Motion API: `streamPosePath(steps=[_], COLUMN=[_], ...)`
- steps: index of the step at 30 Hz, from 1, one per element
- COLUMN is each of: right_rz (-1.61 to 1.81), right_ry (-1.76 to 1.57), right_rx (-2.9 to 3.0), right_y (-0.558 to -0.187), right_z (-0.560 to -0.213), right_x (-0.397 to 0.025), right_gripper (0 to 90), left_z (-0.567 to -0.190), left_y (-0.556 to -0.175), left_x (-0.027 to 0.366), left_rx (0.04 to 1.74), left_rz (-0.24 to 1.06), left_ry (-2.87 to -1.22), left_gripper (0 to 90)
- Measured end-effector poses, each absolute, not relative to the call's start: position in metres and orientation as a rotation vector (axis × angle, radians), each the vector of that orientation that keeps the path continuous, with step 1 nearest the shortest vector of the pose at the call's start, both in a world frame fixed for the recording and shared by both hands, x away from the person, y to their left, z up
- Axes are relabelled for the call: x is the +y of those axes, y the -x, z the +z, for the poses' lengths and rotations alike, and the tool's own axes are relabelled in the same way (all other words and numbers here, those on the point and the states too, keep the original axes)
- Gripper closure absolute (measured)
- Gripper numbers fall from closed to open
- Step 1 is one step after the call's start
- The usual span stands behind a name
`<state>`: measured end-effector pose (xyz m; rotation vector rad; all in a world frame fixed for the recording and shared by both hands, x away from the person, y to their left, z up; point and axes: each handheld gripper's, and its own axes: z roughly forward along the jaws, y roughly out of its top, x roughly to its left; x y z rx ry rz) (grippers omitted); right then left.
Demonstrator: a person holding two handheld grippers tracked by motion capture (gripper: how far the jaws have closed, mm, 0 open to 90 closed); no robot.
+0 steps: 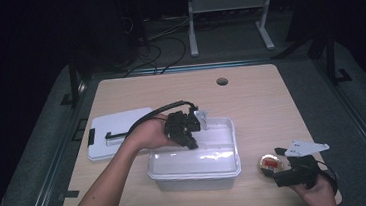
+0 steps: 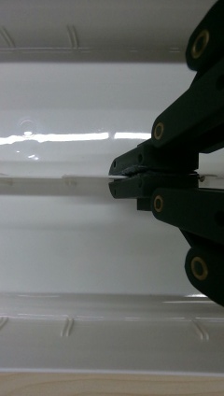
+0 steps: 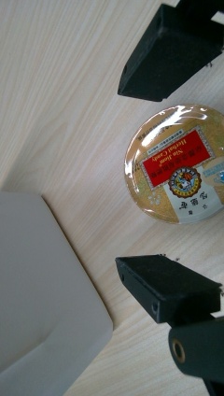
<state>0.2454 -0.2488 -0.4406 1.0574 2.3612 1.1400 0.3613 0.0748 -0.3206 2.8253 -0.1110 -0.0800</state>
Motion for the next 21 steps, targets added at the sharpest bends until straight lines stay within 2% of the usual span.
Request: streamPosePath(steps=[21], right_rz=[1.142], right_ry=[-1.057], right_rx=[2.356], right_y=[-0.245], right_z=[-0.441], right_x=[-0.249], right_gripper=[14.2], left_z=[-0.303], left_y=[-0.357], left_x=[0.077], left_rx=[-0.109], left_rz=[-0.066], left_ry=[-2.782], left_gripper=[89.4])
